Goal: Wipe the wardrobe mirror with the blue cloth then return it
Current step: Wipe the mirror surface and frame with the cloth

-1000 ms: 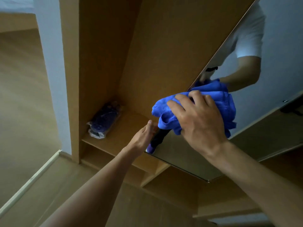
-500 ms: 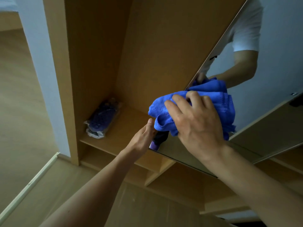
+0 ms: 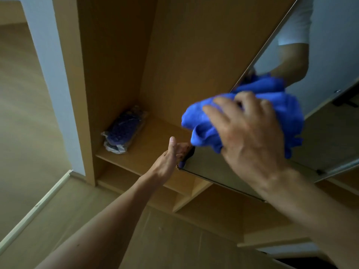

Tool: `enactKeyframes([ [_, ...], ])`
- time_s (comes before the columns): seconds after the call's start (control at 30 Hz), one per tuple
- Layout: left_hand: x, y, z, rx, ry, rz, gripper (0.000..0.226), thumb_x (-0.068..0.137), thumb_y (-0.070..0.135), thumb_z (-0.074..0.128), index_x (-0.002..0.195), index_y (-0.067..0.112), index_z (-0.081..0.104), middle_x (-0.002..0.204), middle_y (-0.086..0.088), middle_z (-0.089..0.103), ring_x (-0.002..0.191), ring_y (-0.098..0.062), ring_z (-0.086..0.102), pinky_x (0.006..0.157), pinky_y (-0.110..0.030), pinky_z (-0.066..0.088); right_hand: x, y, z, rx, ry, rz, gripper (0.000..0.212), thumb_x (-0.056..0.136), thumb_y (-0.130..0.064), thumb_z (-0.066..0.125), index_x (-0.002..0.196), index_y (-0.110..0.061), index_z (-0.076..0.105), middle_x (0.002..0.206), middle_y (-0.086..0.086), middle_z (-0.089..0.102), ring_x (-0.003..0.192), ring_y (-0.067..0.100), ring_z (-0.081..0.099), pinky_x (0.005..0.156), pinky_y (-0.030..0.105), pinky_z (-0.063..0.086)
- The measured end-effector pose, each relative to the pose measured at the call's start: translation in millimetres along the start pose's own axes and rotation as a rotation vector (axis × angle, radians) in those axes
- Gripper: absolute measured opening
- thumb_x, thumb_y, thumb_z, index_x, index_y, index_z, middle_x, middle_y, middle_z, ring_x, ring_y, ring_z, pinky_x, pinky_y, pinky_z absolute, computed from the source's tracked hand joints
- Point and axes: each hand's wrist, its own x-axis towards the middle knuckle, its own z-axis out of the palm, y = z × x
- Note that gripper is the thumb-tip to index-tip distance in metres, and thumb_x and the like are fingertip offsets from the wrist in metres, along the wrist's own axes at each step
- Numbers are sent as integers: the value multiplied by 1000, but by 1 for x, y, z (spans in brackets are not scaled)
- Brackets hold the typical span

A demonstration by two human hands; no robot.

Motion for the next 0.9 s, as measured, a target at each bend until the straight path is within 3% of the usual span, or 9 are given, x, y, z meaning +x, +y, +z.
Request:
enactKeyframes([
  [0.07,-1,-10,-2,1,-9,-29,71,100,65,5,138,35,57,146,8,56,137,-11,49,120,-35,30,7,11,-12,-2,79,56,57,69,-16,64,126,-16,59,126,7,62,108,37,51,84,43,30],
  [0.17,-1,-18,-2,-13,-7,-49,73,94,72,6,133,38,57,145,9,56,137,-11,48,121,-37,27,7,6,-12,-27,79,64,49,78,-11,57,126,-17,57,128,5,60,109,36,50,84,42,27],
  [0.3,4,-18,-3,-27,38,-27,67,101,66,4,95,55,70,94,33,70,97,19,61,105,-23,38,-7,-22,14,-16,-33,33,41,84,-11,47,123,-18,56,127,3,59,110,32,49,85,40,27],
  [0.37,4,-18,-4,7,47,-9,72,102,66,2,76,63,70,76,34,69,88,19,61,93,-20,40,-12,-38,29,1,-102,13,42,80,-16,42,120,-17,56,125,4,59,110,30,49,87,39,29],
  [0.5,9,-23,-7,-27,115,-107,76,93,79,6,100,51,76,109,16,75,123,-11,56,106,-32,33,-22,-64,55,35,-219,-43,41,87,-13,33,123,-16,51,125,4,55,113,28,49,92,40,39],
  [0.57,12,-24,-9,-40,114,-123,77,94,79,7,79,51,77,95,16,76,112,-10,62,103,-33,36,-26,-66,60,41,-267,-77,44,88,-13,30,127,-17,50,128,3,55,116,27,50,95,39,41],
  [0.67,12,-26,-13,-74,125,-111,77,98,74,10,83,36,75,99,7,77,107,-8,67,112,-40,39,-28,-60,55,48,-270,-89,44,88,-14,36,128,-19,51,129,1,56,113,26,52,95,37,39],
  [0.77,11,-27,-15,-47,39,-50,75,105,63,6,82,49,76,89,28,75,92,13,67,113,-39,36,-23,-43,42,82,-143,-30,49,78,-17,55,126,-16,57,125,4,61,107,29,53,89,39,32],
  [0.9,8,-27,-15,-65,3,-82,76,100,68,-1,78,65,72,99,32,73,111,3,61,119,-41,32,-19,-32,39,63,-19,38,56,76,-14,59,131,-13,57,130,5,61,108,32,54,88,41,31],
])
